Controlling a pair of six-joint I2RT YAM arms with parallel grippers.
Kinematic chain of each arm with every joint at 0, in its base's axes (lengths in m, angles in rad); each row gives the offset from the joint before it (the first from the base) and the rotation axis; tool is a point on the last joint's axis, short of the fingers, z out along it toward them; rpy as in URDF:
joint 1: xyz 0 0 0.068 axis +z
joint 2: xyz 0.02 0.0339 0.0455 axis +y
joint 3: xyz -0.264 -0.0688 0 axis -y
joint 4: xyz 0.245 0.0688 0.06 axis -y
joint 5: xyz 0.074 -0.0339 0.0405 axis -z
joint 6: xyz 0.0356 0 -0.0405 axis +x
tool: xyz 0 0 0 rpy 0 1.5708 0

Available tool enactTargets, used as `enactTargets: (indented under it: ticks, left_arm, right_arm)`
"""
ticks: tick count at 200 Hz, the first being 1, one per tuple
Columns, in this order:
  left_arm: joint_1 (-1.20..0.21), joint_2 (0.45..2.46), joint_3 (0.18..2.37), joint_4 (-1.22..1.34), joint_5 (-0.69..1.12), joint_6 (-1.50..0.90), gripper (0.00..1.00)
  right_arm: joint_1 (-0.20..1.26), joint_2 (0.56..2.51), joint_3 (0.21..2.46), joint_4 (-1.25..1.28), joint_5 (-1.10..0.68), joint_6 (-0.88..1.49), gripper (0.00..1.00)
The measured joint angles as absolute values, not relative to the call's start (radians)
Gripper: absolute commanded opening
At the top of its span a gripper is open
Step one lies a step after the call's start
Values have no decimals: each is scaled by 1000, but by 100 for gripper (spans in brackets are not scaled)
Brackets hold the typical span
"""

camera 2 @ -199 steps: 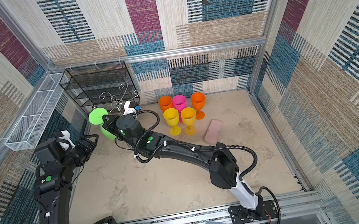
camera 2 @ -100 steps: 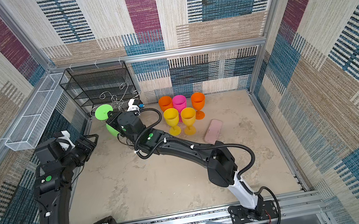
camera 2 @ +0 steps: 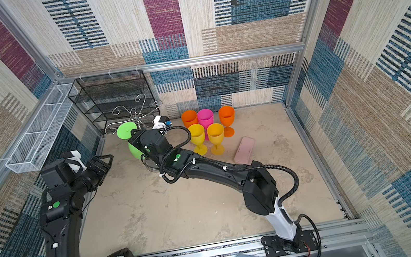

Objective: Take the wine glass off the wine glass rack
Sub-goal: Pick up the wine glass from the wine glass rack.

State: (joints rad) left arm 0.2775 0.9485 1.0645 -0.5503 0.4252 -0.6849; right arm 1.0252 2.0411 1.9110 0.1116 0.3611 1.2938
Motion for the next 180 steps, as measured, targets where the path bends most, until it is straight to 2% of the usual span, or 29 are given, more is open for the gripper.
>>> enactTargets:
  ticks: [109,180]
  left_arm:
    - [278,942,1071,-551,427,-685,61]
    - [278,950,1071,-551,448,-693,61]
  right_arm:
    - [1023,1944,1779,165,406,1309,0]
    - [998,1940,1805,152,428,1328,0]
